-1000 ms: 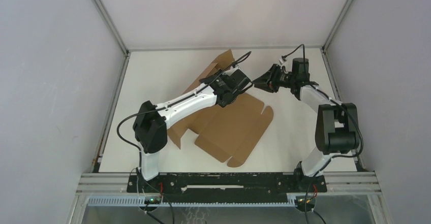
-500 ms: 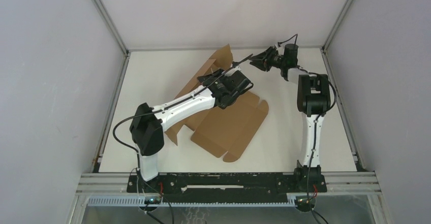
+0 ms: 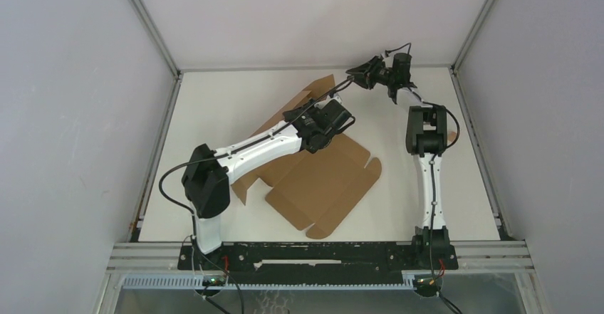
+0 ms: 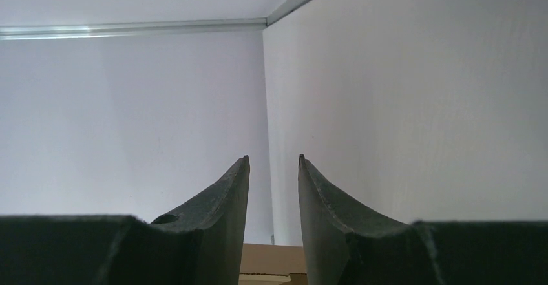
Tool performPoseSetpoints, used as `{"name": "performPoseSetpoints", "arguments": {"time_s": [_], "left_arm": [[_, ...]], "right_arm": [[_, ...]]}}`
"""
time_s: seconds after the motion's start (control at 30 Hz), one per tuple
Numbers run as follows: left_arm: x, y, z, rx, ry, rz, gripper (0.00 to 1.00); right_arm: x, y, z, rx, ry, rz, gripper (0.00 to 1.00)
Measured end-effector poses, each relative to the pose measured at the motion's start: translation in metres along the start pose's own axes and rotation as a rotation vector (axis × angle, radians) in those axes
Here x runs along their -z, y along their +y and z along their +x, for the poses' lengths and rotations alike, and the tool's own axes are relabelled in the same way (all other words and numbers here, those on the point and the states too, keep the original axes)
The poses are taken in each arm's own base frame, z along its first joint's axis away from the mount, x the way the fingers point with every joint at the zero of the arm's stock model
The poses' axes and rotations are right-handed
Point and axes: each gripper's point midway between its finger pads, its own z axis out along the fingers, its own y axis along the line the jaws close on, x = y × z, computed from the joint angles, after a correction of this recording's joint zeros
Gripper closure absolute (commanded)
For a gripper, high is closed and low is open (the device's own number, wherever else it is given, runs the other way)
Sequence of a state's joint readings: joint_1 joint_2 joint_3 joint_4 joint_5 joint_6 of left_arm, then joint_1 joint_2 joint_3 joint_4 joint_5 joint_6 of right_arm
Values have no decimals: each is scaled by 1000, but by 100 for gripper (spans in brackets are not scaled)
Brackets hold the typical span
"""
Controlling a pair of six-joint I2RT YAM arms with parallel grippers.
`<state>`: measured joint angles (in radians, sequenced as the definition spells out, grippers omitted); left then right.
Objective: Fold the paper box
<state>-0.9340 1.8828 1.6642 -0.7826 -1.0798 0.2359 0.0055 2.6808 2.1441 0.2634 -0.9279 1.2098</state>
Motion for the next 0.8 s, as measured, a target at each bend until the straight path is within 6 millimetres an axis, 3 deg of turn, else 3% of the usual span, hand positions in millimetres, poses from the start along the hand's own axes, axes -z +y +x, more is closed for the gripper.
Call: {"name": "performPoseSetpoints", "arguments": {"time_s": [0.2, 0.4, 0.8], "left_arm": [[0, -5, -2, 4, -8, 26, 100], [3, -10, 0, -2, -10, 8, 100], [20, -30, -4, -56, -27, -35, 100]], "right_arm": [[-22, -7, 39, -2, 77, 24, 59], [-16, -37, 93, -72, 154, 102, 59], [-2, -37, 95, -45, 140, 84, 59]]}}
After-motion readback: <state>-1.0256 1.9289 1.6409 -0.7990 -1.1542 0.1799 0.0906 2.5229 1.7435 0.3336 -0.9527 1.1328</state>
